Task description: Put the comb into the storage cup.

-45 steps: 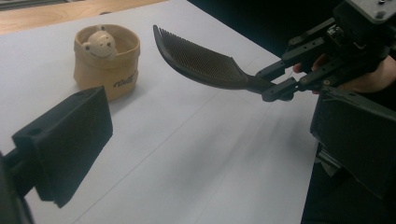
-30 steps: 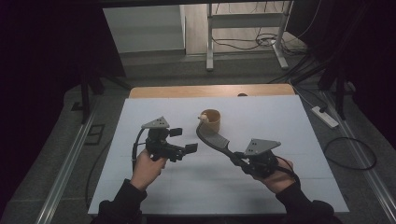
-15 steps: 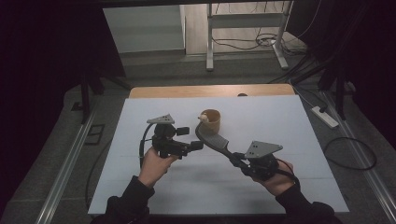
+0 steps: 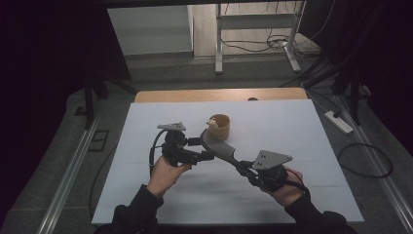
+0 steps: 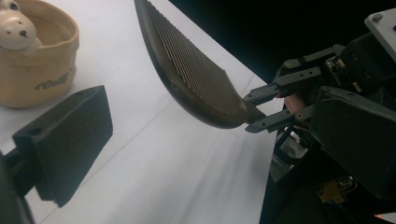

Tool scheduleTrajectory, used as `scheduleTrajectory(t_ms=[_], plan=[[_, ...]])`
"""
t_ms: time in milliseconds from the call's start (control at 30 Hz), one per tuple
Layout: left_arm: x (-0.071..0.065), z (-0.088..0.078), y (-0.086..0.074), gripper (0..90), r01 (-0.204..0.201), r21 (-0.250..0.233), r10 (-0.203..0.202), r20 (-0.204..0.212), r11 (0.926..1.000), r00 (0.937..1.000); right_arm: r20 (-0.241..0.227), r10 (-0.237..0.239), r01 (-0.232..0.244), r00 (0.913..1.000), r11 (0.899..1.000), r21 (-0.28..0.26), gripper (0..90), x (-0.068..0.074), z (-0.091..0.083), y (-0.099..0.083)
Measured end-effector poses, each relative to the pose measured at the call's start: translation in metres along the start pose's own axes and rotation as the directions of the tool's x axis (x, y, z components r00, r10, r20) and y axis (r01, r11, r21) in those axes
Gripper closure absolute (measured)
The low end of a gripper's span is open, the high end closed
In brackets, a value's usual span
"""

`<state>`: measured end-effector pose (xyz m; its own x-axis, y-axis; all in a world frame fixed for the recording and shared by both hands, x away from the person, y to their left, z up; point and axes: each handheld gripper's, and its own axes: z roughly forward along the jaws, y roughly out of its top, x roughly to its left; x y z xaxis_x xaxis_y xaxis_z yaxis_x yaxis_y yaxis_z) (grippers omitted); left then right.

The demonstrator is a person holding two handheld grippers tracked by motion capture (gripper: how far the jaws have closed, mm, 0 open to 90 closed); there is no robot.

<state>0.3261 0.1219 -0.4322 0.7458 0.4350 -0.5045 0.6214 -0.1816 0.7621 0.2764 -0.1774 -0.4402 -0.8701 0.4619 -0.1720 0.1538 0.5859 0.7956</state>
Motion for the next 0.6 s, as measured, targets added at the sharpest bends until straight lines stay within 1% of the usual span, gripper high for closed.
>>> scheduleTrajectory(t_ms=[100,200,233,267,300,333,400,433,467,500,600], plan=[[-0.0023,0.0021,-0.0005,0.0,-0.011,0.013,0.011,-0.006,0.9999,0.9999,0.001,-0.007,0.007,1.0000,1.000,-0.004,72.3,0.0013,0.0000,0.0001],[-0.0040,0.0034,-0.0004,2.2,-0.018,0.028,0.018,-0.004,0.9994,0.9998,0.001,-0.011,0.011,0.9999,1.000,-0.005,72.2,0.0020,0.0001,0.0000],[-0.0044,0.0035,-0.0003,7.6,-0.016,0.031,0.016,-0.005,0.9994,0.9999,-0.001,-0.013,0.013,0.9999,1.000,-0.007,72.3,0.0024,0.0003,0.0000],[-0.0045,0.0033,-0.0002,7.6,-0.013,0.033,0.013,-0.002,0.9994,0.9999,-0.001,-0.013,0.013,0.9999,1.000,-0.007,72.3,0.0024,0.0003,0.0000],[-0.0044,0.0030,-0.0002,15.2,-0.012,0.033,0.012,0.005,0.9994,0.9999,-0.001,-0.016,0.016,0.9999,1.000,-0.009,72.2,0.0030,0.0006,0.0000],[-0.0042,0.0025,-0.0002,15.2,-0.009,0.032,0.008,0.009,0.9995,0.9999,-0.001,-0.016,0.016,0.9999,1.000,-0.009,72.2,0.0030,0.0006,0.0000],[-0.0030,0.0009,-0.0003,24.4,-0.003,0.027,0.003,0.024,0.9996,0.9997,0.002,-0.021,0.021,0.9998,1.000,-0.010,72.2,0.0035,0.0007,0.0000],[-0.0021,0.0000,-0.0006,33.4,0.007,0.023,-0.008,0.040,0.9997,0.9992,0.001,-0.024,0.024,0.9997,1.000,-0.013,72.2,0.0040,0.0008,0.0000],[-0.0021,0.0000,-0.0006,36.0,0.007,0.023,-0.008,0.040,0.9997,0.9992,0.001,-0.024,0.024,0.9997,1.000,-0.013,72.2,0.0040,0.0008,0.0000],[-0.0016,-0.0003,-0.0006,36.0,0.011,0.027,-0.012,0.046,0.9996,0.9989,0.003,-0.027,0.027,0.9996,1.000,-0.014,72.2,0.0042,0.0008,0.0001],[0.0000,-0.0003,-0.0015,46.8,0.038,0.031,-0.040,0.072,0.9988,0.9966,0.011,-0.033,0.033,0.9994,0.999,-0.015,72.2,0.0047,0.0010,-0.0001]])
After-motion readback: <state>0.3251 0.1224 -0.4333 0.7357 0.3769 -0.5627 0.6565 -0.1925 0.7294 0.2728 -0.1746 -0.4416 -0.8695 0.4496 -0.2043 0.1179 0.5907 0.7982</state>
